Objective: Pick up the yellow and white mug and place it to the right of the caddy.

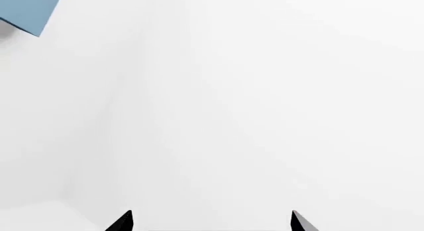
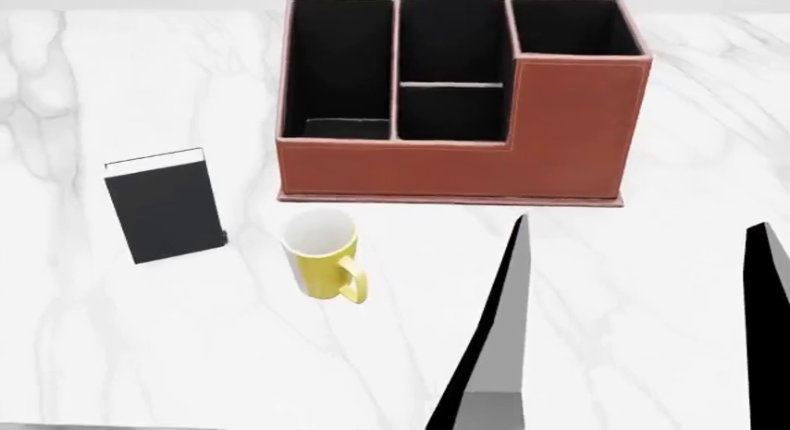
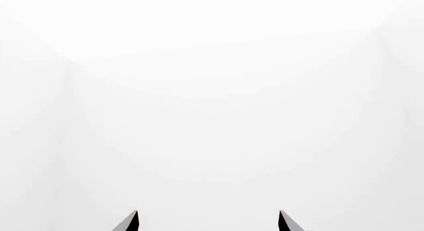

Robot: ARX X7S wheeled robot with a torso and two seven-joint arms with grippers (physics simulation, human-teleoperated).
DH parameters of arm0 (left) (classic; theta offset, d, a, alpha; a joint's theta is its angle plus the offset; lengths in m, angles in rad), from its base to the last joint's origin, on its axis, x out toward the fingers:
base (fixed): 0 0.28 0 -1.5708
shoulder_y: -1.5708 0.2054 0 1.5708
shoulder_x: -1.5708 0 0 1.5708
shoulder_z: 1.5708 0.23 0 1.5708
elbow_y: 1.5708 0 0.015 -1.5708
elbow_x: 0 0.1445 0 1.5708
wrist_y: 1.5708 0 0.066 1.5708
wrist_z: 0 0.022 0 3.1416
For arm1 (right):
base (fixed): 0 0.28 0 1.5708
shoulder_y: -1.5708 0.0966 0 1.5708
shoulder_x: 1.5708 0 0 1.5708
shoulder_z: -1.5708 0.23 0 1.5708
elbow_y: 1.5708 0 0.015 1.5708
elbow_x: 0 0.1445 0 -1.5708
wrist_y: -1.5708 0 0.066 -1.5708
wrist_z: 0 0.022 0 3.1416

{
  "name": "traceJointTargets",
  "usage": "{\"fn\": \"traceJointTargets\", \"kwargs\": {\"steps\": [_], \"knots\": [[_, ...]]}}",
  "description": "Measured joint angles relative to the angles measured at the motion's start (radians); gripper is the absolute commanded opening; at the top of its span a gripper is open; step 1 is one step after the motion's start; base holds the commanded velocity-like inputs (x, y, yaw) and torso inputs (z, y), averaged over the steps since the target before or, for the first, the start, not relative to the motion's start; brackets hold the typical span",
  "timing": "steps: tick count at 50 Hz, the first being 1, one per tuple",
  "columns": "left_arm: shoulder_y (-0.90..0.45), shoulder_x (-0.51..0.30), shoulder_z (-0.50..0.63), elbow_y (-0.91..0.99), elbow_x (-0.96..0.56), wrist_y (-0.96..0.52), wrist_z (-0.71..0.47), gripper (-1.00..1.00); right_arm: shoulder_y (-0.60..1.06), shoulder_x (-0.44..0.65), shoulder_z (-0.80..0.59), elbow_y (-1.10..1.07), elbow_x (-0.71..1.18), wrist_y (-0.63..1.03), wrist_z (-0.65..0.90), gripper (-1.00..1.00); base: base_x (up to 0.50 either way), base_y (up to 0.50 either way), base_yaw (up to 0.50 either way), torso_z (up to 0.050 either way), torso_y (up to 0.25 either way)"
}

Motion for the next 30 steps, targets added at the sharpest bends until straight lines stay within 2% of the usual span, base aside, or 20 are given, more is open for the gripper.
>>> {"fn": "traceJointTargets", "kwargs": {"steps": [15, 30], "knots": [[0.001, 0.001, 0.004, 0.001, 0.003, -0.006, -0.010, 1.00, -0.005, 0.012, 0.001, 0.000, -0.010, -0.019, 0.000, 1.00, -0.21, -0.41, 0.00, 0.000, 0.000], [0.002, 0.001, 0.012, 0.001, 0.009, -0.011, -0.012, 1.00, -0.042, 0.011, 0.064, 0.000, 0.030, 0.027, 0.001, 1.00, 0.02, -0.01, 0.00, 0.000, 0.000]]}}
